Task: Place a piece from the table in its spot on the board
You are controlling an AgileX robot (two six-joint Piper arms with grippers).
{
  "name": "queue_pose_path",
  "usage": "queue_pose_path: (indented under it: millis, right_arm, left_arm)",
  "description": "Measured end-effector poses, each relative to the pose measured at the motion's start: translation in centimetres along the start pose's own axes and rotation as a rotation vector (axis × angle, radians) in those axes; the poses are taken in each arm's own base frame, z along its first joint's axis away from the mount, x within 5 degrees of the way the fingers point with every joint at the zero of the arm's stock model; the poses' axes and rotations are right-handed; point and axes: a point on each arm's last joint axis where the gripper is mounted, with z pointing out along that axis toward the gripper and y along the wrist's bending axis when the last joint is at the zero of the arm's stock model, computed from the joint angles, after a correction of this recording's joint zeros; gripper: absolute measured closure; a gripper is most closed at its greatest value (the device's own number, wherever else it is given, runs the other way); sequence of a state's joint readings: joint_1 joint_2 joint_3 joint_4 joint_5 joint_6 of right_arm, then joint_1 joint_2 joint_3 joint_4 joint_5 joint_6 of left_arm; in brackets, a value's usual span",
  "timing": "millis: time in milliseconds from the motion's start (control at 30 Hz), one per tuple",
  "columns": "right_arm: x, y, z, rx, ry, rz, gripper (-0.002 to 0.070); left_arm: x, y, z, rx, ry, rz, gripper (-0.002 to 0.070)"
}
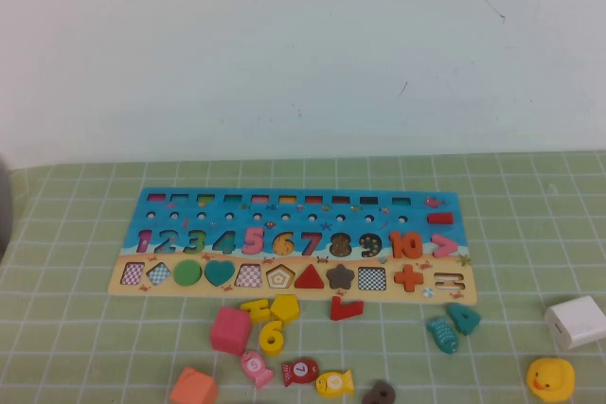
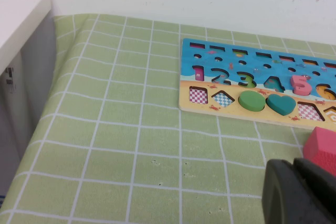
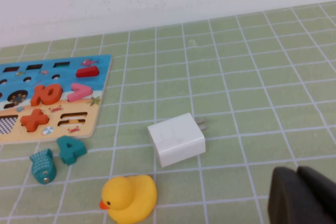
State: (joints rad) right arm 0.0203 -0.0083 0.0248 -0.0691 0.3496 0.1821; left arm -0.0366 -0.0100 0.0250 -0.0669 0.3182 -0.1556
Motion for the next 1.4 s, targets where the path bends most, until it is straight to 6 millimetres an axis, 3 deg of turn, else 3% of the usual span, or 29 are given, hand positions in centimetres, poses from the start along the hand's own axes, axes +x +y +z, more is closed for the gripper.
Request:
queue_pose_path:
  millis: [1000, 1100, 1267, 1400]
  right_arm:
    - [0.0, 0.0, 0.0, 0.000, 0.000, 0.000, 0.0678]
    - [0.0, 0.0, 0.0, 0.000, 0.000, 0.000, 0.0678]
    - [0.0, 0.0, 0.0, 0.000, 0.000, 0.000, 0.0678]
    - [0.0, 0.0, 0.0, 0.000, 0.000, 0.000, 0.0678]
  left_arm:
    - [0.0, 0.0, 0.0, 0.004, 0.003, -0.015, 0.0676]
    - [-0.1, -0.4, 0.0, 0.046, -0.006, -0.175, 0.0676]
    - [-0.6, -1.7, -0.2, 0.203, 0.006, -0.795, 0.0676]
    - [-1.1, -1.8, -0.2, 0.242, -0.021, -0.942, 0.0676]
